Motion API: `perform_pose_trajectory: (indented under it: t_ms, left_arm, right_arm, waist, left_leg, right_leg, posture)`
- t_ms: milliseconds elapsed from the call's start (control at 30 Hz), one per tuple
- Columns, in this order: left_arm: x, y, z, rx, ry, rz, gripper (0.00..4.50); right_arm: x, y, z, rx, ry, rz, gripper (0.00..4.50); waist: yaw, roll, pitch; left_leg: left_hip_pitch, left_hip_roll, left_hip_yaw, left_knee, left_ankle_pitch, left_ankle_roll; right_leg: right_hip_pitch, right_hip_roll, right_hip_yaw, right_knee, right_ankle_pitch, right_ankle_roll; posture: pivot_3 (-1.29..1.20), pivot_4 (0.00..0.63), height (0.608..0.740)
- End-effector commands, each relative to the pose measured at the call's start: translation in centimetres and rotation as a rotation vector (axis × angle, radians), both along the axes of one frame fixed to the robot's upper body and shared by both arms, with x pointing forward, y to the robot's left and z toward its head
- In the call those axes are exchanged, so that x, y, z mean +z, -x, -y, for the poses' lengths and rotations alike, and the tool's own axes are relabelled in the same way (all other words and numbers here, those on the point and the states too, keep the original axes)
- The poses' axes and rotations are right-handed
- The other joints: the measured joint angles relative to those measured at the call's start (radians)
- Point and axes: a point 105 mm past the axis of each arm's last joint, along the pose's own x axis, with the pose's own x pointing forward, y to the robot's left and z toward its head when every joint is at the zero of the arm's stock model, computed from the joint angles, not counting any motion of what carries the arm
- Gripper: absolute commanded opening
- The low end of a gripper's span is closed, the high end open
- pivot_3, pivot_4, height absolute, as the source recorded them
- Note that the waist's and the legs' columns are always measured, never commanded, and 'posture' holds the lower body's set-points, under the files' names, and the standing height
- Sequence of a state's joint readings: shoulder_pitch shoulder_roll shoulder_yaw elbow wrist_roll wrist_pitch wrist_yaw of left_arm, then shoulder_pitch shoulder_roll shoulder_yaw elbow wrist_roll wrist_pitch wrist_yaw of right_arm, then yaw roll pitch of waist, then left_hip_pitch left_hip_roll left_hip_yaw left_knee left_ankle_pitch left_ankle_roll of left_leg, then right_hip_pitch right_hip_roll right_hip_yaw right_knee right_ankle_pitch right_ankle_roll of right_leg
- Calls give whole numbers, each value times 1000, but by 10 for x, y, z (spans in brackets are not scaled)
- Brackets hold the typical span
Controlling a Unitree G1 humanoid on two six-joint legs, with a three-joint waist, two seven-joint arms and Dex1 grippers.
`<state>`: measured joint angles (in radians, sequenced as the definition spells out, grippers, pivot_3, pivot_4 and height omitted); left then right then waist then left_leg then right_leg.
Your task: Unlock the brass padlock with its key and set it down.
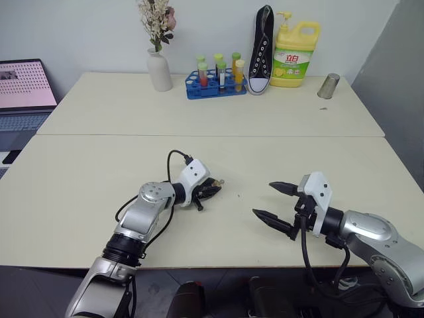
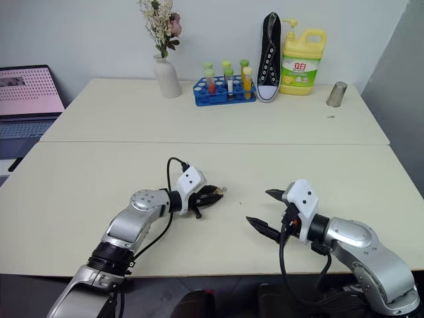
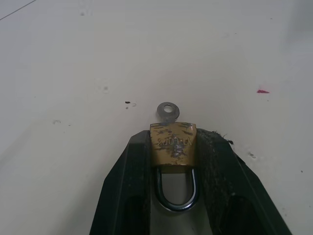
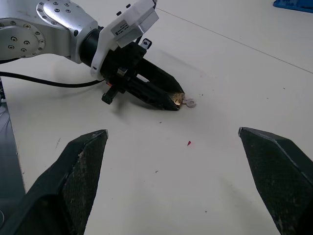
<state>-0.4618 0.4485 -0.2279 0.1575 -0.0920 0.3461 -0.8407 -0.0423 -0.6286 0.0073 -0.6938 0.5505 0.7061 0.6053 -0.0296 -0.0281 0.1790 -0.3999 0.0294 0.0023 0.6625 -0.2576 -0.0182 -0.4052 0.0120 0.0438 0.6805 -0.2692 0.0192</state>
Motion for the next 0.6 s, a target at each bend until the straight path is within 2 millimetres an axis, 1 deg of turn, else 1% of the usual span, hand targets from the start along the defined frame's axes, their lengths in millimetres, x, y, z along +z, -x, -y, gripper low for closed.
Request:
perform_pose_trajectory:
  t_ms: [33,67,100,133,200,267,300,367,467,600]
  left_arm:
    - [18,12,13,-152,11,139,972]
    - [28,15,19,-207,17,212,972]
    - [44,23,26,-305,18,338,972]
    - [54,29,30,-374,16,424,972]
    - [68,35,31,-466,-8,563,972]
    - [78,35,29,-522,-50,689,972]
    - [81,36,28,-540,-64,732,972]
    - [82,40,26,-628,-150,868,972]
    - [84,49,25,-730,-194,1050,972]
    - [83,51,26,-774,-212,1155,972]
  right_arm:
    - [14,1,3,-13,-4,73,4500]
    - [14,1,4,-20,-3,77,4500]
    - [15,1,7,-35,7,93,4500]
    - [16,1,9,-45,14,104,4500]
    - [14,6,12,-37,35,110,4500]
    - [12,12,13,1,51,95,4500]
    - [12,13,13,9,54,93,4500]
    - [14,16,13,30,35,79,4500]
    - [18,17,12,50,2,58,4500]
    - [20,17,9,68,-28,28,4500]
  waist:
    - [0,0,0]
    - [1,0,0]
    - [2,0,0]
    - [4,0,0]
    - [7,0,0]
    - [12,0,0]
    - [13,0,0]
    - [13,0,0]
    - [8,0,0]
    - [7,0,0]
  left_leg:
    - [0,0,0,0,0,0]
    - [0,0,0,0,0,0]
    - [0,0,0,0,0,0]
    - [-1,0,0,0,0,0]
    - [-1,0,0,0,0,0]
    - [-1,-1,1,0,0,0]
    - [-1,-1,1,0,0,0]
    - [0,-1,2,0,0,0]
    - [0,0,2,0,0,0]
    - [0,0,1,0,0,0]
  right_leg:
    - [0,0,0,0,0,0]
    - [0,0,0,0,0,0]
    - [0,0,0,0,0,0]
    - [0,0,0,-1,0,0]
    - [0,-2,0,-1,0,0]
    - [0,-2,0,-1,0,0]
    - [0,-2,0,-1,0,0]
    - [0,-2,1,-1,0,0]
    - [0,0,1,-1,0,0]
    - [0,0,0,-1,0,0]
  posture:
    - [0,150,740]
    - [0,150,740]
    - [0,150,740]
    - [0,150,740]
    - [0,150,740]
    - [0,150,740]
    - [0,150,740]
    - [0,150,740]
    - [0,150,740]
    - [0,150,740]
